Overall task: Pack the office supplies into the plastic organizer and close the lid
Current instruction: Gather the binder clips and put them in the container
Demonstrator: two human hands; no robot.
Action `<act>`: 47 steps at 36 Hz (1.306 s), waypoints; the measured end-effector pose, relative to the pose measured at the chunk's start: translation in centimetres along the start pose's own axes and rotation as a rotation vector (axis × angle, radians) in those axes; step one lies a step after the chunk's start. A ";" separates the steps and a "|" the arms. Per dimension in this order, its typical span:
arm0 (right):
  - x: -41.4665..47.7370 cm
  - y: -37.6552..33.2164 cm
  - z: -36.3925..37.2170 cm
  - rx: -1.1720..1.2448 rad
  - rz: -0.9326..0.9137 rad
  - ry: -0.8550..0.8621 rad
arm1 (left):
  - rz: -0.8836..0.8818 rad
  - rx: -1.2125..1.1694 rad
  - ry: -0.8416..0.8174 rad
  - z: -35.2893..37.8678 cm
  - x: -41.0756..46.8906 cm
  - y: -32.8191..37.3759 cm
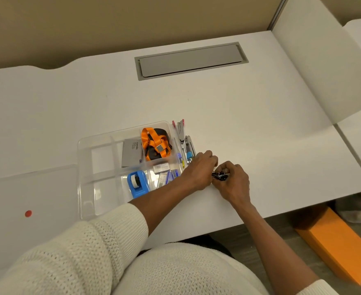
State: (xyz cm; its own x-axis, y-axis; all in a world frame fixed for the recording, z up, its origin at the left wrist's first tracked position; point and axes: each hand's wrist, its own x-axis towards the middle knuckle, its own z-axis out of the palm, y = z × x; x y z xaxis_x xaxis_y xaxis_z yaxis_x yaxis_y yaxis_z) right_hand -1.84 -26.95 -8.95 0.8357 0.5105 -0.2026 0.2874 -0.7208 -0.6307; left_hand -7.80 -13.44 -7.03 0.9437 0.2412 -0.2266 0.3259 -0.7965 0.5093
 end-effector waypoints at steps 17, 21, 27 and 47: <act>-0.6 -0.8 -2.6 0.377 0.117 -0.049 | -0.153 -0.216 -0.006 -1.5 0.3 0.7; -0.5 -1.1 -3.1 0.486 0.144 -0.076 | -0.176 -0.267 -0.022 -2.4 0.0 0.9; -0.1 -3.2 -4.7 0.615 0.088 -0.121 | -0.198 -0.377 0.053 -5.3 -1.5 0.9; -5.1 -20.3 5.8 0.528 -0.292 -0.609 | -0.711 -0.613 0.341 -14.5 -21.5 -9.5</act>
State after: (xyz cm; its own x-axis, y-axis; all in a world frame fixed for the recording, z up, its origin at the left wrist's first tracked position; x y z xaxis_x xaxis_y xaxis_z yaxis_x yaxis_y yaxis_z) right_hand -14.65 -12.17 0.56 0.3212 0.9135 -0.2495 0.0699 -0.2856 -0.9558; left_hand -30.30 -3.03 5.04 0.4523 0.7737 -0.4436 0.7044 -0.0047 0.7098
